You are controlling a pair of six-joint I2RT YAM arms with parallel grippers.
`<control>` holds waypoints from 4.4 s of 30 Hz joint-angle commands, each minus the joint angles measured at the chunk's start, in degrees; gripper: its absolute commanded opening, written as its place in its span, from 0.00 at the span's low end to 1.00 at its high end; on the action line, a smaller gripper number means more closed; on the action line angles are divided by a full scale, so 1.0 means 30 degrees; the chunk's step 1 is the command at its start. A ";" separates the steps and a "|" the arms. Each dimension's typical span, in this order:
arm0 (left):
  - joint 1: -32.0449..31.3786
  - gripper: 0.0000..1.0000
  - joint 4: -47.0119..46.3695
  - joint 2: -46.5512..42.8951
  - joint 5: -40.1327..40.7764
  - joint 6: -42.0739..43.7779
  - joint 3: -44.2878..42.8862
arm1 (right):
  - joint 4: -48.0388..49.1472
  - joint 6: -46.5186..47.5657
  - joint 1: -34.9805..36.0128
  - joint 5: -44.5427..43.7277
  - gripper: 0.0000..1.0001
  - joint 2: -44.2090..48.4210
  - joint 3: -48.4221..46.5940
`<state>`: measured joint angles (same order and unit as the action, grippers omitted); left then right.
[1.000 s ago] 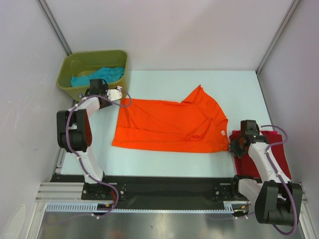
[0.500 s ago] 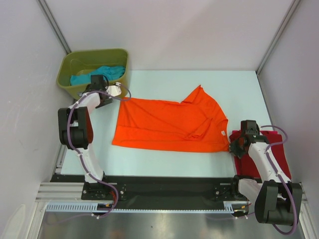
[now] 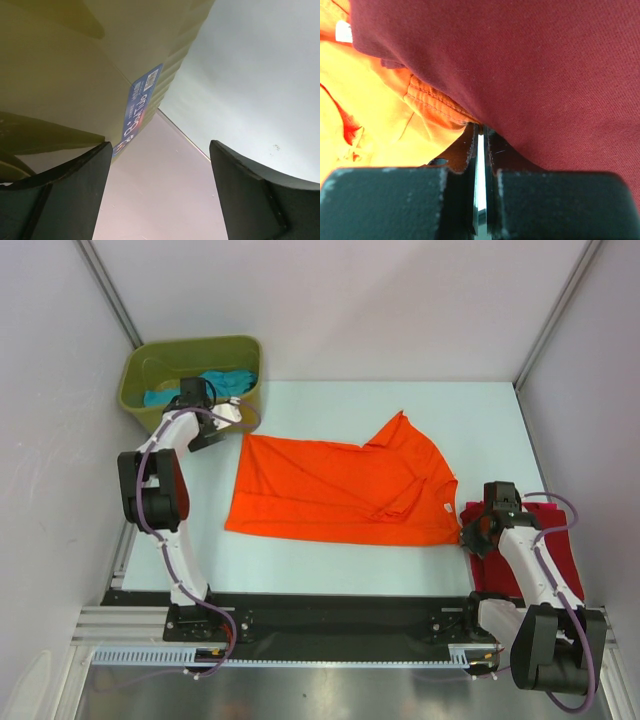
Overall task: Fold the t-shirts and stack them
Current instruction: Fold the tshirt
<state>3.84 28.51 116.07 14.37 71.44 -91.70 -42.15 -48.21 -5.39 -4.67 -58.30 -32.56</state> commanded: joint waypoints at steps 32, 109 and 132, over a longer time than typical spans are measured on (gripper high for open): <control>-0.4911 0.86 0.0865 -1.0771 -0.7339 0.0590 1.6650 | 0.0428 0.0248 -0.0138 0.0735 0.00 0.1270 0.0423; -0.2656 0.80 1.0477 -1.6747 -0.6956 0.0240 1.5982 | -0.6311 -0.0808 -0.0548 0.0884 0.44 0.4288 -0.1684; 0.0010 0.88 0.0836 -0.7672 -0.6959 -0.1906 0.3412 | 0.5230 0.6395 0.2288 0.5305 0.68 -0.5989 -1.0207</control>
<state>3.40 33.58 90.15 -6.98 60.55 -76.01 -34.41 -34.52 -0.16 8.29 -71.22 -57.49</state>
